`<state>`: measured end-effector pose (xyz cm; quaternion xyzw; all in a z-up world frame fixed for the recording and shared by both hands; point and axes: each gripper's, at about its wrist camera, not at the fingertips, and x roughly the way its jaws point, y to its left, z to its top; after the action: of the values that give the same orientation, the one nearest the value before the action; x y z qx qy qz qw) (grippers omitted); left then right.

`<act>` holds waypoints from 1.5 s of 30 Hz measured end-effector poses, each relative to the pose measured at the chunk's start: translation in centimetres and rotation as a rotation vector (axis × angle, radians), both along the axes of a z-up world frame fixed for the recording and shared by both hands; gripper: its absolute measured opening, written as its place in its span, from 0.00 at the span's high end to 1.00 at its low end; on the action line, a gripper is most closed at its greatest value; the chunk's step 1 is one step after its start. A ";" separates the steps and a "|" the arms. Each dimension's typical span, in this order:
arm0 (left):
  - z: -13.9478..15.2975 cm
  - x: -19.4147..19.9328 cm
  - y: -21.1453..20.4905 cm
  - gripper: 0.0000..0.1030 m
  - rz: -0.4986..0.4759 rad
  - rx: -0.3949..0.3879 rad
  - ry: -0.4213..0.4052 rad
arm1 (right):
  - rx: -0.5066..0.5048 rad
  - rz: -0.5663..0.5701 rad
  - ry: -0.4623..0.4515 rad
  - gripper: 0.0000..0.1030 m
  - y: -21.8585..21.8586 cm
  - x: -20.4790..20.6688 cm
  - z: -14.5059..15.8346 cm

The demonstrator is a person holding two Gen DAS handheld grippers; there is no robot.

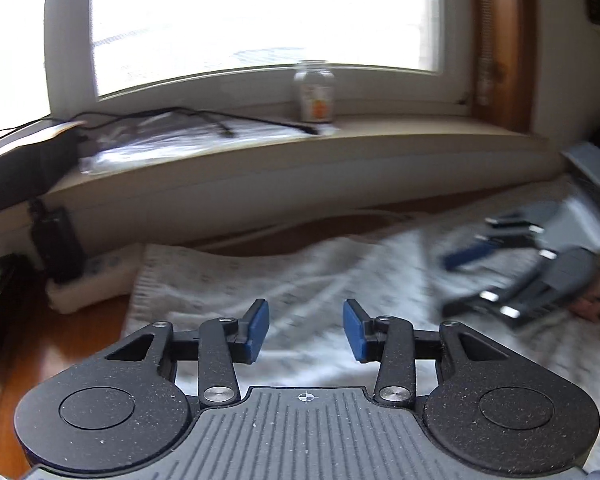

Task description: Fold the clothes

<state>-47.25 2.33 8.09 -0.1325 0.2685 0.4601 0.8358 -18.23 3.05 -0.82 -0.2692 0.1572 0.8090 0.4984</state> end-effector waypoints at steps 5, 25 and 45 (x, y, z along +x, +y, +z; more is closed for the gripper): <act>-1.0 -1.9 5.3 0.41 0.122 0.004 0.033 | 0.014 0.004 -0.006 0.40 -0.2 -0.1 -0.1; 0.1 -8.0 7.6 0.96 0.445 0.220 -0.167 | 0.025 0.004 -0.009 0.40 -0.3 0.0 -0.1; -1.6 2.9 4.7 0.39 0.085 0.092 0.019 | 0.039 0.093 0.047 0.97 -4.4 0.1 2.4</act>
<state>-44.34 7.06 6.54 -0.1009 0.2490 0.5083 0.8182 -18.11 -1.32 1.55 -0.2475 0.1404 0.8401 0.4618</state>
